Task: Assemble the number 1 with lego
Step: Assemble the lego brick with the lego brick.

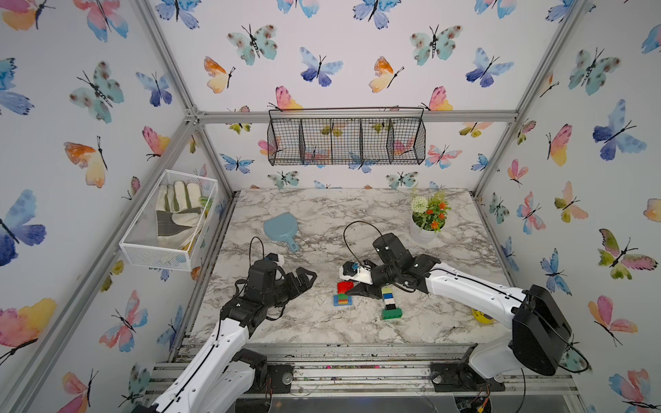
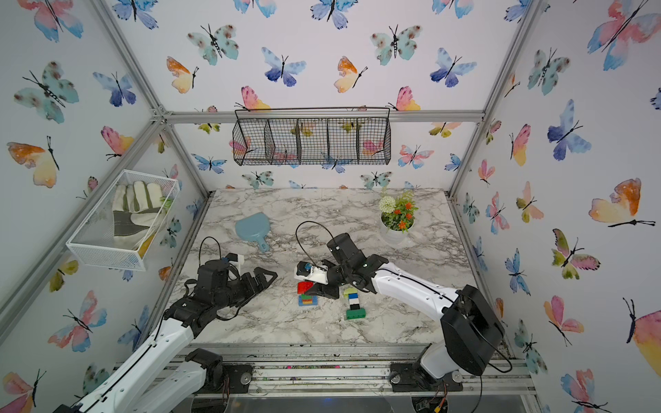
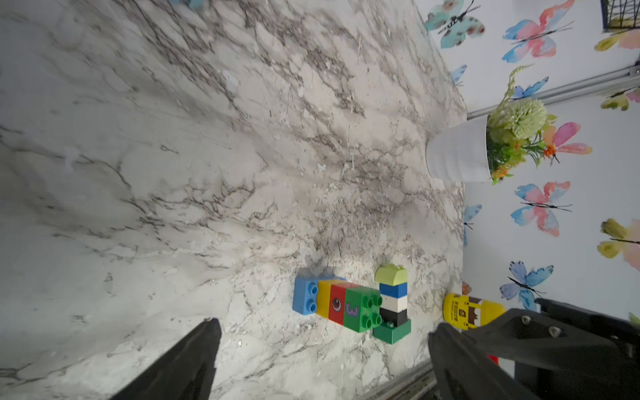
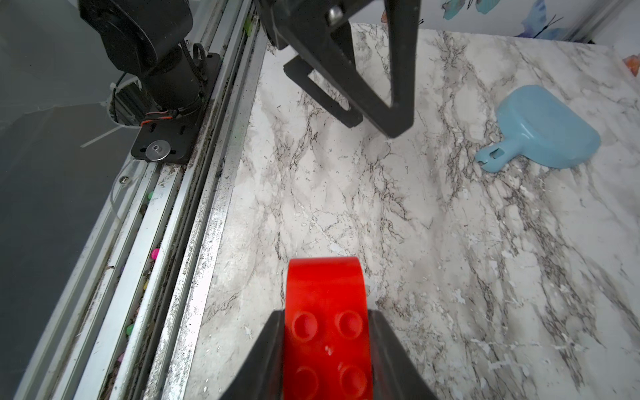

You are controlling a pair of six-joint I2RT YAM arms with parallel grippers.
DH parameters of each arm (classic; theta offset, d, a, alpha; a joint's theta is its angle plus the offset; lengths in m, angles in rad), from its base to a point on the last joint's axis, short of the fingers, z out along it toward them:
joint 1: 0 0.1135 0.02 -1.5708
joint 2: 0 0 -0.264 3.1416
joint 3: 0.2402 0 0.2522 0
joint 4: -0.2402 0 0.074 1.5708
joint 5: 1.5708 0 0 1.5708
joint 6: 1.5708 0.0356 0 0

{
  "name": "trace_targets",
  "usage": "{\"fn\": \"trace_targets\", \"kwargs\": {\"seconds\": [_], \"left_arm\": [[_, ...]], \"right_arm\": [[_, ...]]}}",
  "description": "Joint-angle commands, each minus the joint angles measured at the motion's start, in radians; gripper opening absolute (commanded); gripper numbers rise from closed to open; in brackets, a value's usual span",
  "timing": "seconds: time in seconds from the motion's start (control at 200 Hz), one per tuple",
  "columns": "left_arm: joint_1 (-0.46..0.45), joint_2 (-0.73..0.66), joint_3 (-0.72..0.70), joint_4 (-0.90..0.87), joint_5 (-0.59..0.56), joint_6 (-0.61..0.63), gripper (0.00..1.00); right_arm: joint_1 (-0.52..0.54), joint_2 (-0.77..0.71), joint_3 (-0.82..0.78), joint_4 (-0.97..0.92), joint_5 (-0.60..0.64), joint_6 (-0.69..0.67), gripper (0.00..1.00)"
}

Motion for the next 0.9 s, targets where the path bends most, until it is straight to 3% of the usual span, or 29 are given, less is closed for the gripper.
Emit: {"fn": "trace_targets", "kwargs": {"seconds": [0.0,0.265,0.896], "left_arm": [[0.007,0.03,0.002,0.026,0.141,-0.007,0.99],[0.006,0.153,0.007,0.062,0.247,0.044,0.97],[0.006,0.21,0.004,0.077,0.272,0.072,0.96]], "right_arm": [[0.027,0.043,-0.01,0.036,0.043,-0.04,0.06],[0.034,0.113,0.027,-0.009,0.119,-0.032,0.04],[0.033,0.203,0.087,-0.051,0.138,0.005,0.04]]}}
